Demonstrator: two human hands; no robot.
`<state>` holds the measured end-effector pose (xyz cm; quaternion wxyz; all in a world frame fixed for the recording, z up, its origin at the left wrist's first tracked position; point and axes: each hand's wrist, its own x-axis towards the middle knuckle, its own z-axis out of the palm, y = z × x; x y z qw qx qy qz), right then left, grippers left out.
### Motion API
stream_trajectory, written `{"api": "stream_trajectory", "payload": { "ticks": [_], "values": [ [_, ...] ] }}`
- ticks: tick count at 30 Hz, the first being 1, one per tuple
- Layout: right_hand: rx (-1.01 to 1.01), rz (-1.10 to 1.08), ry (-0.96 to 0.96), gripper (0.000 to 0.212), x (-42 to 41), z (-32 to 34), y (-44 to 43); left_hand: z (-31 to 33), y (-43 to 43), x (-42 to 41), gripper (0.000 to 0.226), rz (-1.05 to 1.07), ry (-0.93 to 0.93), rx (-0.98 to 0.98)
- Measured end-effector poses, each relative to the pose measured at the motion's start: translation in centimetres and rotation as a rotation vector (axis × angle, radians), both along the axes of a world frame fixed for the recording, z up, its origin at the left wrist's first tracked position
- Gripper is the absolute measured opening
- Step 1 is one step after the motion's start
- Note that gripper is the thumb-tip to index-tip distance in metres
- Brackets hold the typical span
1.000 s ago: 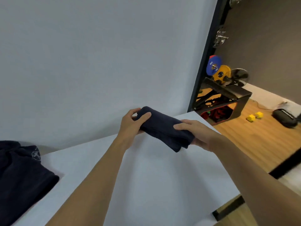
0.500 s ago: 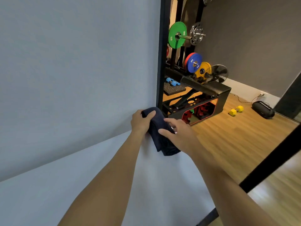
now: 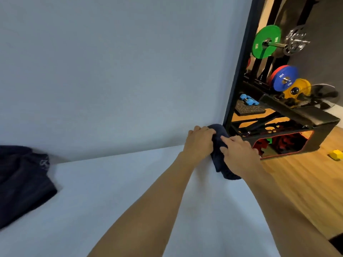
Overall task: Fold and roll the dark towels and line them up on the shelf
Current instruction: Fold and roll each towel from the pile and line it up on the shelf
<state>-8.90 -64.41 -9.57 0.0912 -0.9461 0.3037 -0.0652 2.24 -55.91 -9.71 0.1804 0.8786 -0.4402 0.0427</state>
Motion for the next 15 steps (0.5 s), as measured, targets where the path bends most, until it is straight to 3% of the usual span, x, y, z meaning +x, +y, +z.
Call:
{"api": "stream_trajectory", "payload": {
  "ticks": [2, 4, 8, 11, 15],
  "values": [
    [-0.14, -0.019, -0.048, 0.044, 0.4, 0.9, 1.9, 1.4, 2.5, -0.5, 0.038, -0.039, 0.122, -0.016],
    [-0.198, 0.067, -0.229, 0.042, 1.3, 2.1, 4.9, 2.9, 6.2, -0.5, 0.036, -0.012, 0.207, -0.112],
    [0.059, 0.386, -0.466, 0.042, 3.9, 3.8, 14.6, 4.8, 16.3, 0.2, 0.034, 0.164, 0.16, -0.198],
    [0.315, 0.611, -0.461, 0.041, 5.9, 3.7, 23.0, 5.4, 26.1, 0.9, 0.031, 0.419, 0.035, -0.121],
    [0.416, 0.825, -0.251, 0.034, 9.1, 2.3, 32.7, 5.2, 39.1, 0.6, 0.026, 0.732, 0.046, 0.055]
  ]
}}
